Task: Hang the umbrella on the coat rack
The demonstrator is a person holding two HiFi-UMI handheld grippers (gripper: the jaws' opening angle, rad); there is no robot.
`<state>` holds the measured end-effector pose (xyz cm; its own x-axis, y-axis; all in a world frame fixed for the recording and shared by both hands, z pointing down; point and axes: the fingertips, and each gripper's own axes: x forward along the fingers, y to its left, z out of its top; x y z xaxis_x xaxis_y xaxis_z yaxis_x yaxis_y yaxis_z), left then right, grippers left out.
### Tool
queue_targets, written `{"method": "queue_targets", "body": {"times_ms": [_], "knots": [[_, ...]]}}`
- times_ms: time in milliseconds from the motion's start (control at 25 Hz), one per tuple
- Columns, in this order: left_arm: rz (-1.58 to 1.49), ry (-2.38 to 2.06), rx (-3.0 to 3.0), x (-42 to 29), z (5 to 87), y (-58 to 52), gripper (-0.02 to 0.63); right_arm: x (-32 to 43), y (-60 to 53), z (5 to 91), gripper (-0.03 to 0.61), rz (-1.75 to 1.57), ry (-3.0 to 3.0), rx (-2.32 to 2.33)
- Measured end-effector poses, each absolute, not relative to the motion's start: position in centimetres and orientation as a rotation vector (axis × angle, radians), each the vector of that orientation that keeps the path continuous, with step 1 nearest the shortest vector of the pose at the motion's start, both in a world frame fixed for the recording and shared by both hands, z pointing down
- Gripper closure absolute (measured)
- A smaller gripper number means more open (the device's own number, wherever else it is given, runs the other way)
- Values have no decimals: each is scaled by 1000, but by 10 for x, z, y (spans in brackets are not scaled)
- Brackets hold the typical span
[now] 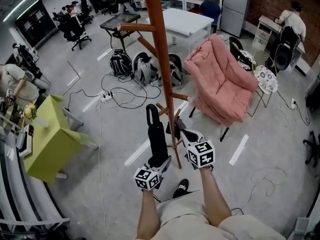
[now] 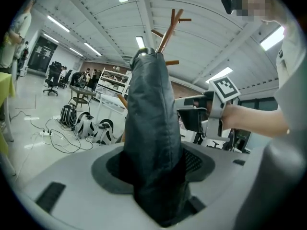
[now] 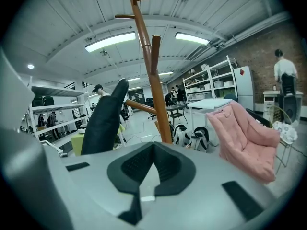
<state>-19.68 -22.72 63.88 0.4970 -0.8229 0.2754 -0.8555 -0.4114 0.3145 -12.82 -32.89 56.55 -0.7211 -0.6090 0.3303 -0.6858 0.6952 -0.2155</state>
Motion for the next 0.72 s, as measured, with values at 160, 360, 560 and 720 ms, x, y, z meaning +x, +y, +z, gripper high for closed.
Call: {"method": "queue_targets", "body": {"times_ms": [160,360,560,720], "knots": [[122,-1363,2338,-195,644,-225,350,-133,-328,563,574,458,-2693,1014],[136,-1336,2340,-190,649,-224,350,-135,-330,560,574,451,-2707,1008],[151,-1318,2342,-189,652,-224,350,-137,-331,561,574,454,-2708,1013],[147,-1310,2343,-185,653,-227,350,-134,-333,566,574,469,-2703,1019]]}}
